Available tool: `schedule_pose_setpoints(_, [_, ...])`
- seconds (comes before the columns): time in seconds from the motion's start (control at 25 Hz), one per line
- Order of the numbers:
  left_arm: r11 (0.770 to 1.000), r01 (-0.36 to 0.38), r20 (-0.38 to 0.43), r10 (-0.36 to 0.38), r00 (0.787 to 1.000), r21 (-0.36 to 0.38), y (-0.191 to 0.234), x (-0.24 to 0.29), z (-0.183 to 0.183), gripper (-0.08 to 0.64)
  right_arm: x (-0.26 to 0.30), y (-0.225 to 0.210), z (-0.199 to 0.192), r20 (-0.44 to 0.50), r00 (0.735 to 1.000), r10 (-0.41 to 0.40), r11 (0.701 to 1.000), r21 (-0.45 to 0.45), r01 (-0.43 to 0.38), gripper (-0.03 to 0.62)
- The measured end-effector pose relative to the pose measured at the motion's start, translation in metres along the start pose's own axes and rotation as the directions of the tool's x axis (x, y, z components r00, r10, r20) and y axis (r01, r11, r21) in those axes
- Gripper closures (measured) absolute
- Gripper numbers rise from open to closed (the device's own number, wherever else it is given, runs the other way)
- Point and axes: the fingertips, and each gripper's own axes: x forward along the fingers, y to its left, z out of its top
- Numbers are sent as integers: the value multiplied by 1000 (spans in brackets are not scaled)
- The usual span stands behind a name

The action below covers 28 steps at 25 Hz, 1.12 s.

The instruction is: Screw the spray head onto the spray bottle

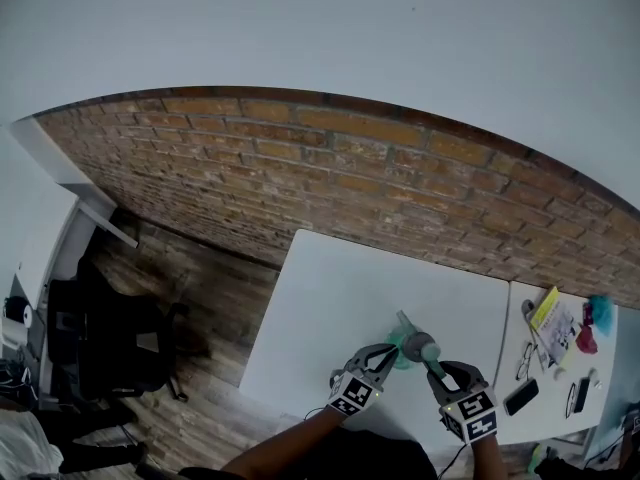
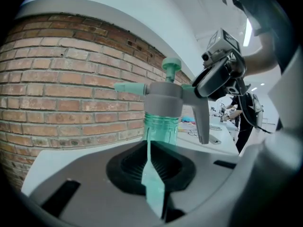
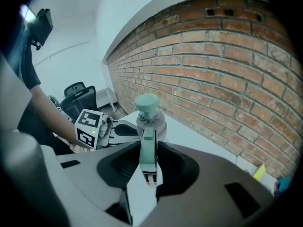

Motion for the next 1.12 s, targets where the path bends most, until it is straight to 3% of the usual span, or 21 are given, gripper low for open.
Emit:
schedule_pose_setpoints(0.2, [1000, -17, -6, 17, 1000, 2, 1, -1, 1, 558, 1, -1, -1, 2, 1000, -9, 997, 72, 9, 482])
schedule_pose_setpoints(0.32, [1000, -20, -6, 20, 1000, 6, 1, 0, 1, 558, 2, 0, -1, -15, 1000, -22, 983, 183, 24, 482])
schedule_pose_setpoints(0.4, [1000, -18, -5, 18, 1000, 10, 1, 1, 1, 558, 3, 1, -2, -27, 999, -21, 957, 289, 28, 482])
schedule_pose_setpoints(0.48, [1000, -13, -5, 13, 1000, 13, -1, 1, 1, 558, 3, 2, -4, -33, 999, -21, 913, 407, 32, 482])
schedule_pose_setpoints(0.56, [1000, -12, -7, 12, 1000, 10, -3, 2, 0, 558, 4, 4, -5, -35, 999, -35, 889, 455, 48, 482])
schedule_pose_setpoints(0.92, [1000, 0, -5, 0, 1000, 18, -5, 5, 2, 558, 6, -2, 5, -201, 977, -66, 957, 263, 119, 482])
schedule_pose_setpoints(1.12, [1000, 5, 5, -5, 1000, 7, -6, 9, 3, 558, 11, -4, 8, -266, 960, -89, 972, 187, 142, 482])
